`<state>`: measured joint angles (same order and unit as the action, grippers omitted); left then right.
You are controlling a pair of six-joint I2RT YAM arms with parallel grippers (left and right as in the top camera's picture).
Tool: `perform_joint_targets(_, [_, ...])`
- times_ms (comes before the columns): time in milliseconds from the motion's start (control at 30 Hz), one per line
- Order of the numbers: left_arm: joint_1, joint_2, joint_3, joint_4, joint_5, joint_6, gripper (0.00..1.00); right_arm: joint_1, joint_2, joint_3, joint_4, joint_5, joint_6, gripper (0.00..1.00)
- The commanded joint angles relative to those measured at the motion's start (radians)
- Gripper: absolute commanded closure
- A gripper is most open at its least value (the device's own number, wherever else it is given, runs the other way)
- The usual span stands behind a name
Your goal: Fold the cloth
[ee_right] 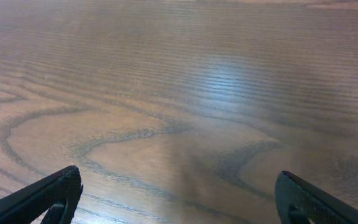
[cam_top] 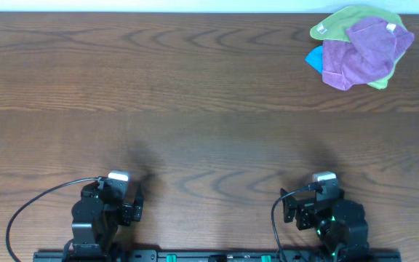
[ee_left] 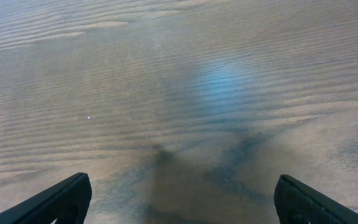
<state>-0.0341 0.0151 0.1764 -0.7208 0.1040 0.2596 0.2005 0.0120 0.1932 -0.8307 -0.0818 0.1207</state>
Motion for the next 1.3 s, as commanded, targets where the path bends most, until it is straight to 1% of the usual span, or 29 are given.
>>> perform_joint_targets(0, [-0.004, -0.005, -0.012, -0.023, -0.007, 0.006, 0.05, -0.008, -0.005, -0.005, -0.011, 0.002, -0.014, 0.01])
perform_joint_targets(933, [-0.004, -0.005, -0.012, -0.023, -0.007, 0.006, 0.05, -0.008, -0.003, 0.005, -0.026, 0.002, -0.001, 0.01])
perform_joint_targets(1067, [-0.004, -0.005, -0.011, -0.023, -0.007, 0.006, 0.05, -0.019, 0.035, 0.095, -0.030, 0.015, 0.059, 0.01])
perform_joint_targets(1167, [-0.004, -0.005, -0.012, -0.023, -0.007, 0.006, 0.05, -0.055, 0.146, 0.236, -0.059, 0.057, 0.111, 0.01])
perform_joint_targets(1267, [-0.004, -0.005, -0.012, -0.023, -0.007, 0.006, 0.05, -0.100, 0.284, 0.381, -0.084, 0.076, 0.111, 0.01])
